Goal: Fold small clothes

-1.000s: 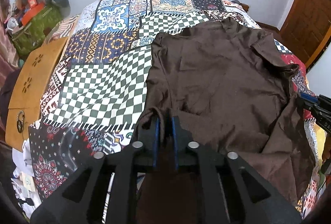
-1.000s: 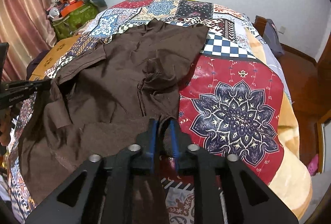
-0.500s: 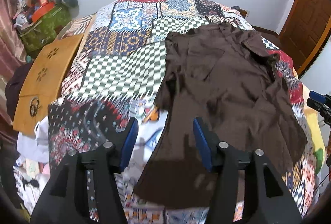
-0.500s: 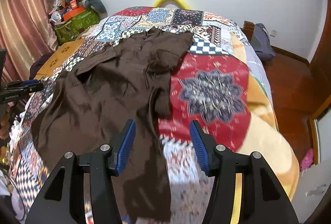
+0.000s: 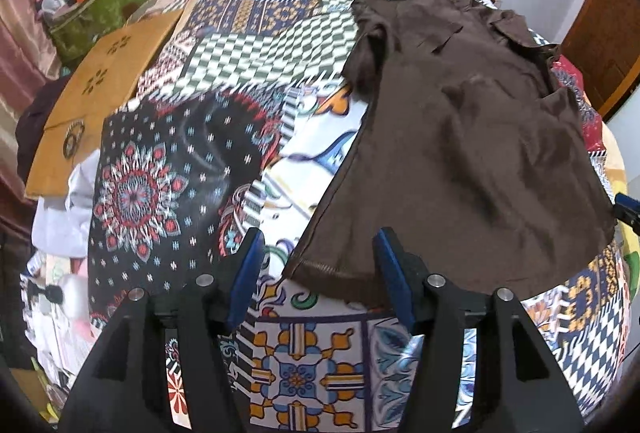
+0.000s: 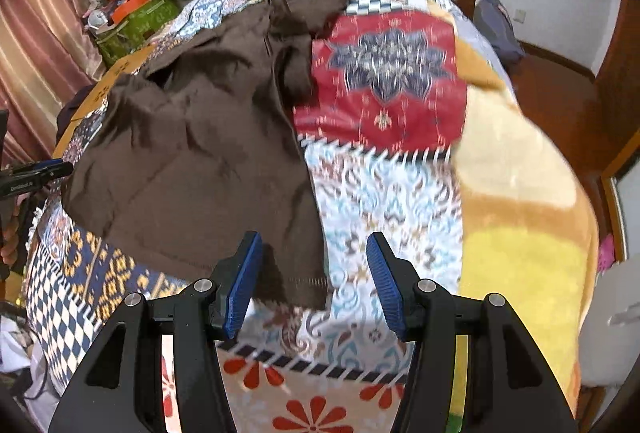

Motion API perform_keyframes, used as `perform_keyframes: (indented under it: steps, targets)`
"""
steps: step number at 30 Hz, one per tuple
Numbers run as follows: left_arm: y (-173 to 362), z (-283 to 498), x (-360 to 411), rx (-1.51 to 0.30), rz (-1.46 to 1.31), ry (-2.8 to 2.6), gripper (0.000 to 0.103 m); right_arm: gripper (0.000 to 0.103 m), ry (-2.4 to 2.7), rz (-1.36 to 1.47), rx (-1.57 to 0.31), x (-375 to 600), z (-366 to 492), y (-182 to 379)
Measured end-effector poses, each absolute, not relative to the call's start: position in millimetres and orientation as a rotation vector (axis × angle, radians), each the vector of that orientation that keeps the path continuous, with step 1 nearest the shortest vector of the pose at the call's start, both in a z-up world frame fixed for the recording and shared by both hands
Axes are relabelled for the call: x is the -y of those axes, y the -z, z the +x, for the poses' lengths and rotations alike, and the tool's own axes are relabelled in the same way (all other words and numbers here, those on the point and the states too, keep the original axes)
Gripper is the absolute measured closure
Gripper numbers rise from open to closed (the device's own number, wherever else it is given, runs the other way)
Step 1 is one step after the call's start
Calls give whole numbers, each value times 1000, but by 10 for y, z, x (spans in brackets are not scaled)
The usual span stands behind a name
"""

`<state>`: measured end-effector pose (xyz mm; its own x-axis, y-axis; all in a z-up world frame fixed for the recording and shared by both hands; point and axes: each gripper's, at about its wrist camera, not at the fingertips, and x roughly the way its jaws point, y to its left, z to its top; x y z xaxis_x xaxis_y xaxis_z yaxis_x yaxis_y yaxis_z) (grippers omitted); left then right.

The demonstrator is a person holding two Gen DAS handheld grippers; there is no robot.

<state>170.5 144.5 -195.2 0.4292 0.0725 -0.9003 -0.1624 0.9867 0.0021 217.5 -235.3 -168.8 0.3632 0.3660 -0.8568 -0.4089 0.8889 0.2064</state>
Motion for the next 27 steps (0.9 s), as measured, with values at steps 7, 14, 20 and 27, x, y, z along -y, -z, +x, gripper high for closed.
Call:
perform_keyframes:
  steps: [7,14,20,27]
  targets:
    - [2031,1628,-1468,-1104,-184,-94,67,74,-550,46,-1137,2326,2162,1783]
    - [1912,1548,-1201,-1055,-65,-95,94,97,-569,28,-1086,2283,2075,1685]
    - [1596,1486,-1134,-970,-18,-109,95,97,-579,19,-1004,2301,2094,1439]
    - [1032,1584,-1197,-840,-39,-107,95,99,-586,42,-888,2316,2218,1040]
